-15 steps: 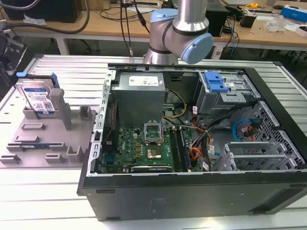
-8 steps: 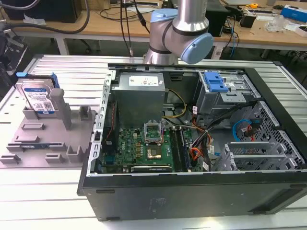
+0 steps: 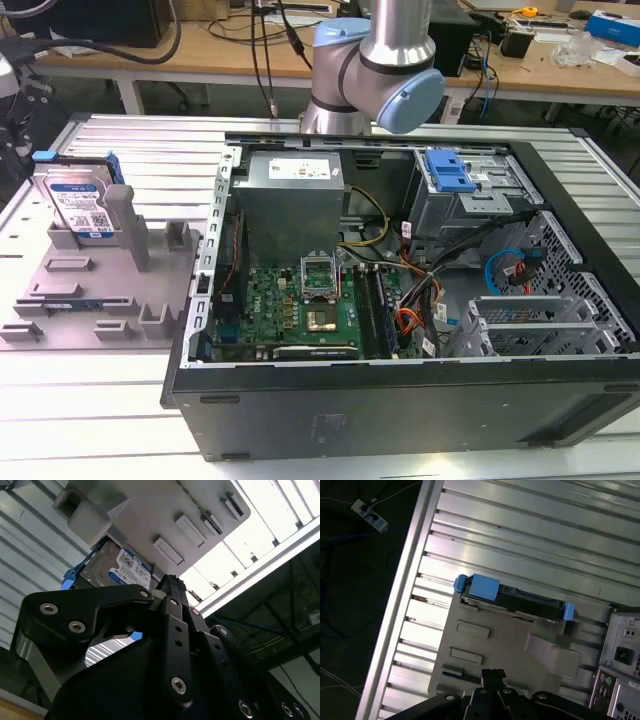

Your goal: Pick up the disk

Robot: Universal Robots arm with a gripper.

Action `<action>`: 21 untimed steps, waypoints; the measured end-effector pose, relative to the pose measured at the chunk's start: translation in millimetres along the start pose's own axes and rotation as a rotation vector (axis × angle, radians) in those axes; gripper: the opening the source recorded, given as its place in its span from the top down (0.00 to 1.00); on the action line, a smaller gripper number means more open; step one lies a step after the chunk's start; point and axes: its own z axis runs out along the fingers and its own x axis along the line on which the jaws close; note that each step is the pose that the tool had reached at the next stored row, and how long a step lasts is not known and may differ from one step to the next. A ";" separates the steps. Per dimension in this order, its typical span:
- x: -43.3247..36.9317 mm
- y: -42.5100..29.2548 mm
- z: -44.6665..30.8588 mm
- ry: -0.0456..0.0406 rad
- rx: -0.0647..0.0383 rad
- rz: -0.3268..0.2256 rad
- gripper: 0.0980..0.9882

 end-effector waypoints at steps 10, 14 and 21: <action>0.0 -0.1 1.4 0.0103 0.000 -0.268 0.99; 0.0 -0.1 1.7 0.0135 0.000 -0.351 0.99; 0.0 -0.1 2.3 0.0205 0.000 -0.536 0.64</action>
